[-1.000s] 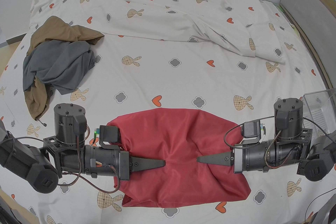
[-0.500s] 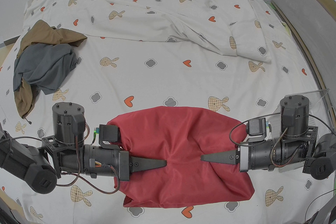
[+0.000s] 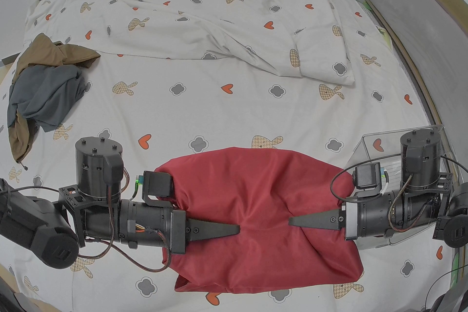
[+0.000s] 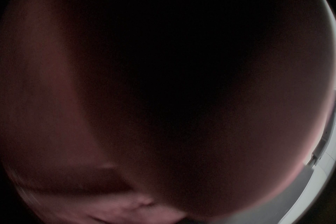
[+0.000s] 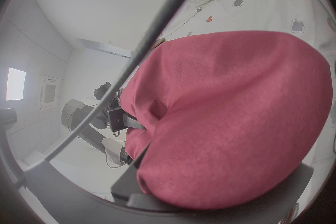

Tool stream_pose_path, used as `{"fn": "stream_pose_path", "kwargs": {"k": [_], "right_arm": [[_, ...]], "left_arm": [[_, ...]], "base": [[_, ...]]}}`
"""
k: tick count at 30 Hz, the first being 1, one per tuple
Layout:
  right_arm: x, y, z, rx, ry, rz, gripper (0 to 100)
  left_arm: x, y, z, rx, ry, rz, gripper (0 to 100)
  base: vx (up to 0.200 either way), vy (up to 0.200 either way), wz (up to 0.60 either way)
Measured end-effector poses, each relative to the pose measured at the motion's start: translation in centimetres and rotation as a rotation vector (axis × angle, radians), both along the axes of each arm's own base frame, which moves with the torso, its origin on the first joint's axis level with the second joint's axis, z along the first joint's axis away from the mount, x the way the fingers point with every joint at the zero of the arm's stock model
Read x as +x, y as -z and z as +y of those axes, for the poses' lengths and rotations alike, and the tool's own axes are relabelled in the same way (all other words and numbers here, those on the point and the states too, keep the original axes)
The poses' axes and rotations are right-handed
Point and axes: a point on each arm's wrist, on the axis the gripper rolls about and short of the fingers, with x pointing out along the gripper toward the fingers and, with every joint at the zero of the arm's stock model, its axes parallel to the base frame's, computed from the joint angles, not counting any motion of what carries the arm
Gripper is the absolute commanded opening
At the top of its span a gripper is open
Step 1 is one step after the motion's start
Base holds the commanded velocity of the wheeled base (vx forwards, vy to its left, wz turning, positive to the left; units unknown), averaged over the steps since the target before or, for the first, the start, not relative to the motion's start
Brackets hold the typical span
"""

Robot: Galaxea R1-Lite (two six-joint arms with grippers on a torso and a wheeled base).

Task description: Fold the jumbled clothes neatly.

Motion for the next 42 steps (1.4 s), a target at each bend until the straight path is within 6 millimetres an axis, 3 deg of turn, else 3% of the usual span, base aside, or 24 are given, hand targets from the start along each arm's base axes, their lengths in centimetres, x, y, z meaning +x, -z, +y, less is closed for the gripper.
{"fn": "stream_pose_path", "kwargs": {"k": [30, 42], "right_arm": [[-0.6, -0.6, -0.6, -0.002, 0.010, 0.000, 0], [-1.0, -3.1, -2.4, 0.019, 0.064, -0.049, 0]], "left_arm": [[-0.5, -0.3, -0.9, -0.006, 0.039, -0.009, 0], [-0.6, -2.3, -1.3, -0.002, 0.054, -0.004, 0]], "base": [[0.000, 0.000, 0.00], [0.000, 0.000, 0.00]]}}
